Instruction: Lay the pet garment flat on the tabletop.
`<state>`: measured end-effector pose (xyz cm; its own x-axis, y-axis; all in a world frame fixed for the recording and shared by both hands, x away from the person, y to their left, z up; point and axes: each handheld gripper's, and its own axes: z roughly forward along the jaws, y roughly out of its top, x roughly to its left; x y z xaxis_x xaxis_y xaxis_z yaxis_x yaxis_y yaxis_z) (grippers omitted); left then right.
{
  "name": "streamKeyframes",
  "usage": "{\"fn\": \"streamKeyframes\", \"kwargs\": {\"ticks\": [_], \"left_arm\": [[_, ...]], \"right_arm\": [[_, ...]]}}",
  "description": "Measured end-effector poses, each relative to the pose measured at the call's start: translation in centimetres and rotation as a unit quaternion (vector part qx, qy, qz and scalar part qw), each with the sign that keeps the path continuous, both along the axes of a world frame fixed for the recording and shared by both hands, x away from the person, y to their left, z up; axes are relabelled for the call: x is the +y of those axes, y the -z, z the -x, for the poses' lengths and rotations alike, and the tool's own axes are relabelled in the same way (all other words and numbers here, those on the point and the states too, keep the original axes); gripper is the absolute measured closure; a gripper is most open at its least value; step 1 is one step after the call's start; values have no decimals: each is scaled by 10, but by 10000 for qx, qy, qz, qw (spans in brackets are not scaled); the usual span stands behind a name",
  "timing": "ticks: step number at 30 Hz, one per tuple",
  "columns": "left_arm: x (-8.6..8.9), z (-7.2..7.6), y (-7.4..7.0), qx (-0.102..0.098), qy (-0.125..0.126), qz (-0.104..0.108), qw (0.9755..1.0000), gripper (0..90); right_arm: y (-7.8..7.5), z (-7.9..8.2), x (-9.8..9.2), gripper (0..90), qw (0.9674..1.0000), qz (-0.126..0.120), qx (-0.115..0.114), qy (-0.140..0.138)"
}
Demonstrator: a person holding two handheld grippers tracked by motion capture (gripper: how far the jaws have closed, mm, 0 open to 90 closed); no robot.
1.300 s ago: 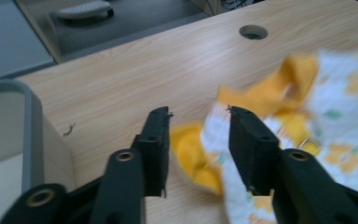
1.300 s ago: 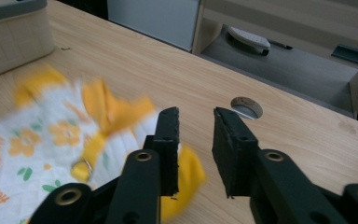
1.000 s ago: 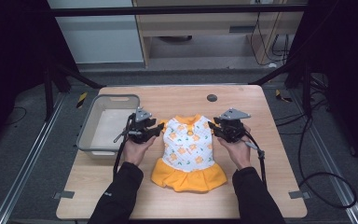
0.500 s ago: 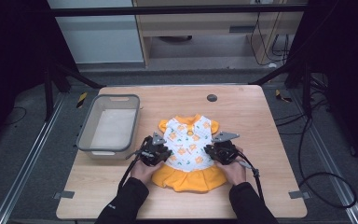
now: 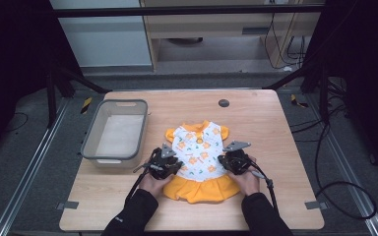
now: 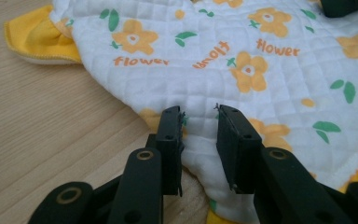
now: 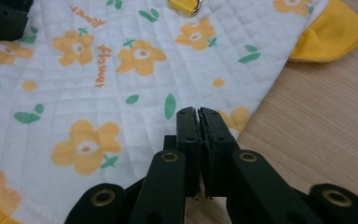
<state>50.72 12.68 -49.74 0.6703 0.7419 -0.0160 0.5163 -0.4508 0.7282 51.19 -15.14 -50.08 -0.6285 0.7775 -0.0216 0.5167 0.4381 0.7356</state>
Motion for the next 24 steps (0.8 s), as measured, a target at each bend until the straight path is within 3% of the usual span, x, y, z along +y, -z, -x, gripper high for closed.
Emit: {"fn": "streamKeyframes", "kwargs": {"ticks": [5,8,11,12,13,14,19,24], "left_arm": [[0,0,-3,-54,-71,-108,9999,635],[4,0,-7,-26,-93,20,10000,620],[9,5,-17,-121,-82,130,9998,571],[12,8,-21,-154,-62,170,9997,556],[14,12,-25,-195,-45,178,9996,556],[20,20,-31,-258,24,209,9994,529],[35,40,-41,-423,130,363,9984,481],[62,62,-42,-549,63,469,9974,421]], "right_arm": [[-1,6,-2,854,9999,-24,91,49],[-3,9,-3,835,9999,-114,29,59],[-10,14,-8,812,9996,-257,-71,-2],[-17,18,-14,792,9988,-446,-184,4],[-17,18,-14,792,9988,-446,-184,4],[-24,24,-20,766,9978,-602,-274,59],[-34,37,-34,686,9958,-798,-418,163],[-38,54,-53,567,9937,-898,-554,378]]}}
